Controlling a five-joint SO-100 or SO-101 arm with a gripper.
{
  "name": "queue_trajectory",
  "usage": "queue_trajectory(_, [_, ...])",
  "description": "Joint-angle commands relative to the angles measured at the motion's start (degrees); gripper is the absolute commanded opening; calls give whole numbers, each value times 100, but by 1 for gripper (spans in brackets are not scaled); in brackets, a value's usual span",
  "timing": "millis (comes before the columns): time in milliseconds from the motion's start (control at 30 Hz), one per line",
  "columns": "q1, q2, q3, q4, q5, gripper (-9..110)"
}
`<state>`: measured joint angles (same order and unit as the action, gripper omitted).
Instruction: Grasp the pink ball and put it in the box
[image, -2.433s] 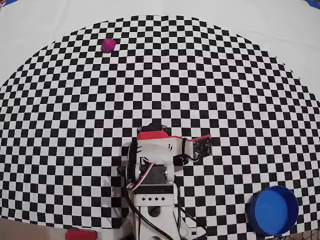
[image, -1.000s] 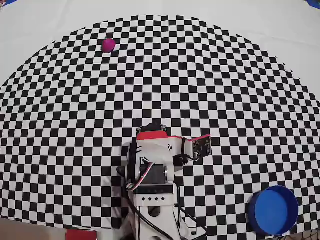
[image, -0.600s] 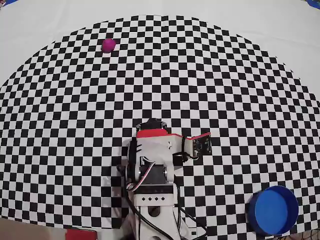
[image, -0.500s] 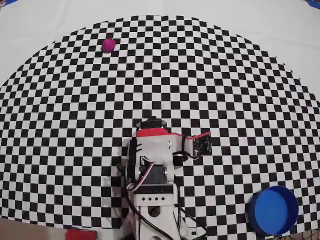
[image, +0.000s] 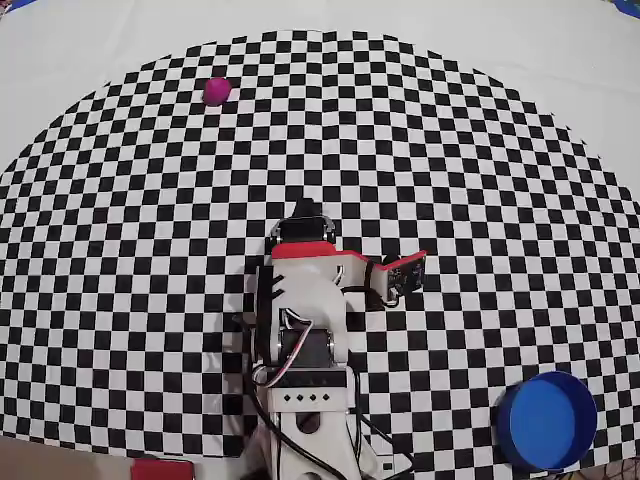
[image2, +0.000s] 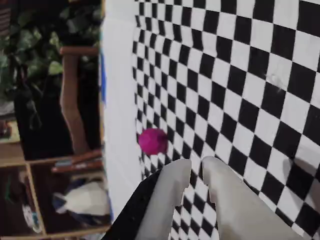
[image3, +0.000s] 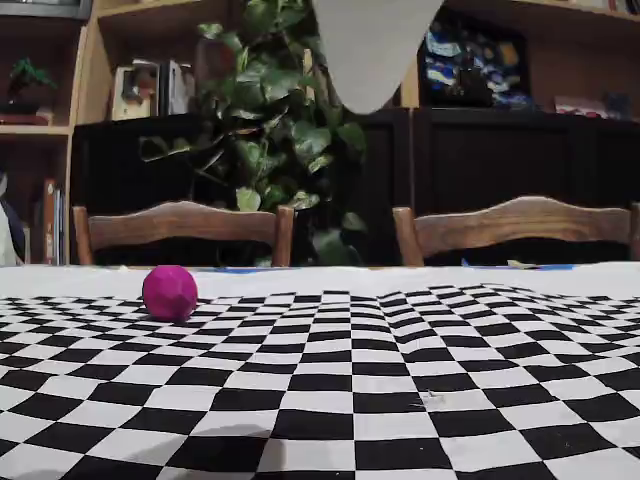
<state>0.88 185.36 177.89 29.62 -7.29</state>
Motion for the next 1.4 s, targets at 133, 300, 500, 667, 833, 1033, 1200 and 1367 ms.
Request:
queue_trajectory(133, [26, 97, 35, -949, -9, 0])
queue_trajectory(300, [35, 97, 35, -1573, -9, 0])
queue_trajectory(500, [35, 97, 35, -2030, -9, 0])
queue_trajectory(667, [44, 97, 35, -2487, -18, 0])
queue_trajectory(833, [53, 97, 35, -2725, -18, 0])
queue_trajectory(1033, [53, 97, 35, -2725, -237, 0])
queue_trajectory(1200, [44, 97, 44, -2610, -1406, 0])
queue_trajectory(1367, [53, 97, 44, -2637, -3234, 0])
